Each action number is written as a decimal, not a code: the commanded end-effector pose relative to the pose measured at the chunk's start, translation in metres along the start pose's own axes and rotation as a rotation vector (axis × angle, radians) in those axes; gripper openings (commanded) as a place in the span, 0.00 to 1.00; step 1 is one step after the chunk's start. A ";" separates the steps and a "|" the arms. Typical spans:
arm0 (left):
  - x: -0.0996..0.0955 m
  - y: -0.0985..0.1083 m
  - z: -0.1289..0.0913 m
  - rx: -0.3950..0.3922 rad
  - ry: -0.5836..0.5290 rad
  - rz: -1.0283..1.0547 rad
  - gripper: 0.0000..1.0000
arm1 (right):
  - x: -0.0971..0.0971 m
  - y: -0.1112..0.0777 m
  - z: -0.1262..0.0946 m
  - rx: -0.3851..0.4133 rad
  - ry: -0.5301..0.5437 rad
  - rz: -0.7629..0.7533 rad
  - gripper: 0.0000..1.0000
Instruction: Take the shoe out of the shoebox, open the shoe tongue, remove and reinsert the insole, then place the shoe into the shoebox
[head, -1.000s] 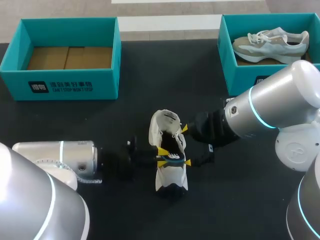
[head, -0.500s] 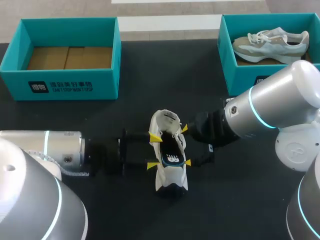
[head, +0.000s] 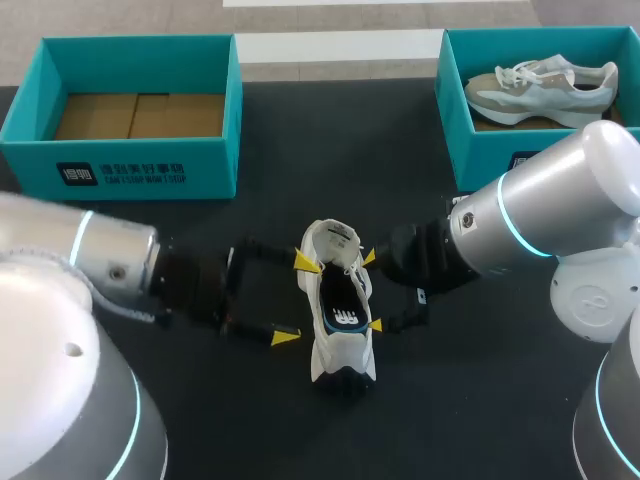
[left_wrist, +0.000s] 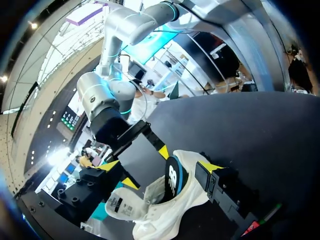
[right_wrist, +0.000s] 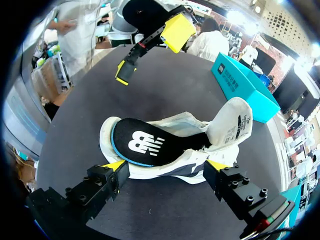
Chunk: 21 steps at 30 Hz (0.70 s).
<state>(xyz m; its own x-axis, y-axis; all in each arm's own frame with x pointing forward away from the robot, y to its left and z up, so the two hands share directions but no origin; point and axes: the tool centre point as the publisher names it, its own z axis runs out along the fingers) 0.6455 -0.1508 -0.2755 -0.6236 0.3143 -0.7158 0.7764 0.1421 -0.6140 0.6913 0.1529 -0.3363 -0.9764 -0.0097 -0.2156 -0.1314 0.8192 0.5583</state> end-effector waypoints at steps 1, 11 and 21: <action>-0.011 0.007 -0.003 0.019 0.265 -0.021 1.00 | 0.001 0.000 0.001 0.000 -0.004 0.000 1.00; -0.018 0.014 -0.009 -0.029 0.417 -0.030 1.00 | 0.001 0.000 0.001 0.000 -0.004 0.000 1.00; -0.018 0.014 -0.009 -0.029 0.417 -0.030 1.00 | -0.016 -0.036 -0.061 0.057 0.041 0.053 1.00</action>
<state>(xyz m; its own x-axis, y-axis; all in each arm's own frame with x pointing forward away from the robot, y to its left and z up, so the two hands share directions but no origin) 0.6672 -0.1453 -0.2685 -0.5681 0.6429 -0.5138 0.7645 0.1810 -0.6187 0.7017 0.1239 -0.3385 -0.9841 0.0252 -0.1760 -0.0743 0.8411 0.5357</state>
